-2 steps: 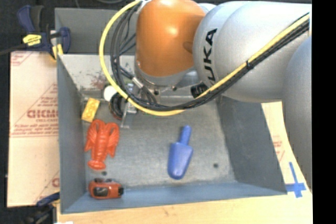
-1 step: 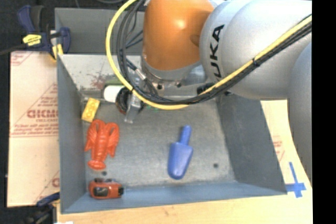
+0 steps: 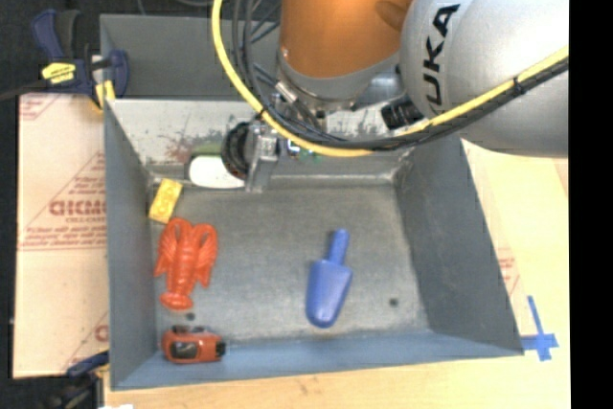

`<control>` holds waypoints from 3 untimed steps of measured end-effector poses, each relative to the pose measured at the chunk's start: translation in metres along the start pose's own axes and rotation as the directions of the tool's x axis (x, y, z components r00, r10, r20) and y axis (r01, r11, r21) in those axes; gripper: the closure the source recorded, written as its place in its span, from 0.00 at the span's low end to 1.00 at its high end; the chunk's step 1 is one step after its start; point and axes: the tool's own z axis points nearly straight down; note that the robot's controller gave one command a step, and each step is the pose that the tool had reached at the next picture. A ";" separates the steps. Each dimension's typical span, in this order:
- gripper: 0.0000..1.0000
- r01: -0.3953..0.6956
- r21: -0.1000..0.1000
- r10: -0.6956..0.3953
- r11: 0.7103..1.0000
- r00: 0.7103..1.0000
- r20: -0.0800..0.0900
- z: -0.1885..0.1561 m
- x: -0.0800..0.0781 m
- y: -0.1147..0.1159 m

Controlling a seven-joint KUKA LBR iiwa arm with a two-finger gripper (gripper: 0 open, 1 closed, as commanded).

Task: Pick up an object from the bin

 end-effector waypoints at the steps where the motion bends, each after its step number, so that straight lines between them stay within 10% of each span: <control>1: 0.00 -0.028 -0.004 0.028 1.000 1.000 0.007 -0.035 -0.001 0.004; 3: 0.00 -0.004 0.004 0.004 1.000 1.000 -0.004 0.042 0.020 -0.063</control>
Offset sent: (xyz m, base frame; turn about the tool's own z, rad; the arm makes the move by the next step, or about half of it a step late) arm -0.0537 -0.0847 -0.0682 -0.0090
